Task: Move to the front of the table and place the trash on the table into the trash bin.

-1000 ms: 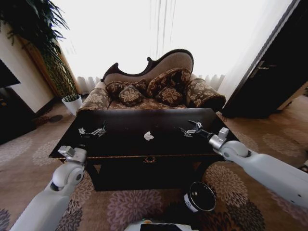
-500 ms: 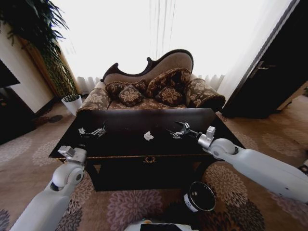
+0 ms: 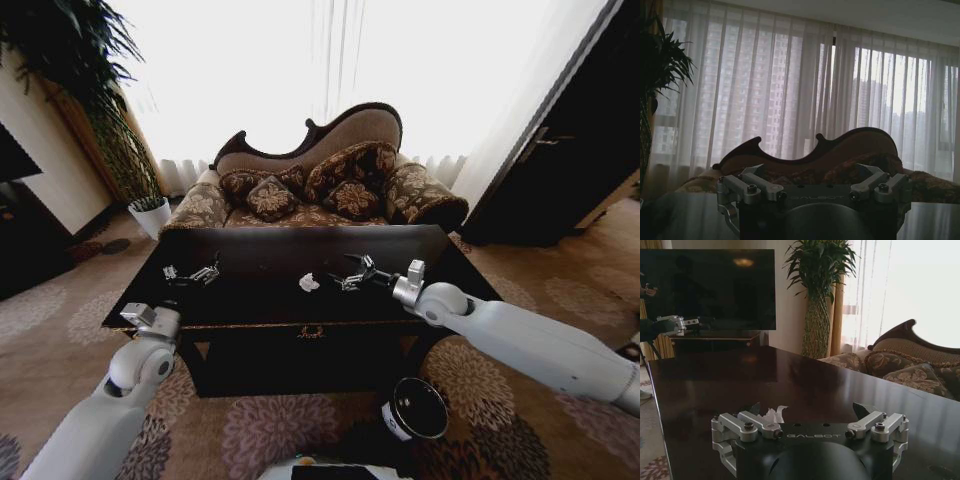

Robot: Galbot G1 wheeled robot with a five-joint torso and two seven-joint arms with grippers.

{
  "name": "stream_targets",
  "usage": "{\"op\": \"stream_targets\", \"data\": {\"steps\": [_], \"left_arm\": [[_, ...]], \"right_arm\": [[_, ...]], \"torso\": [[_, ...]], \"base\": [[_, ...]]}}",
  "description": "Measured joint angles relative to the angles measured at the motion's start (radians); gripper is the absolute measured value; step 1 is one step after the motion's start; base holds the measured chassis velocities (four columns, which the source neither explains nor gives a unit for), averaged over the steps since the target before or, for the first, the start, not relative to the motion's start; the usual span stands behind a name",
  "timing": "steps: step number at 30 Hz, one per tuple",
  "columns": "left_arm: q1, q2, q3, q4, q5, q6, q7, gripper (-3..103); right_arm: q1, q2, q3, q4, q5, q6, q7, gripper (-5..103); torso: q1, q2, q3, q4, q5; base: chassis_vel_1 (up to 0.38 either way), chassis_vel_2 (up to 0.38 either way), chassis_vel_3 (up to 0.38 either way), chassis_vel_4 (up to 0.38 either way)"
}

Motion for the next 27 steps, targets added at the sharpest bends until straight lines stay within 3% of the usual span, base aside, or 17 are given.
{"op": "stream_targets", "data": {"steps": [9, 27], "left_arm": [[0.000, 0.000, 0.000, 0.000, 0.000, 0.000, 0.000, 100], [0.000, 0.000, 0.000, 0.000, 0.000, 0.000, 0.000, 100]], "right_arm": [[0.073, 0.074, -0.102, -0.046, -0.025, -0.007, 0.032, 100], [0.154, 0.154, -0.229, -0.105, -0.027, -0.006, 0.040, 103]], "torso": [[0.000, 0.000, 0.000, 0.0002, 0.0000], [0.000, 0.000, 0.000, 0.0003, 0.0000]], "base": [[0.000, 0.000, 0.000, 0.000], [0.000, 0.000, 0.000, 0.000]]}}
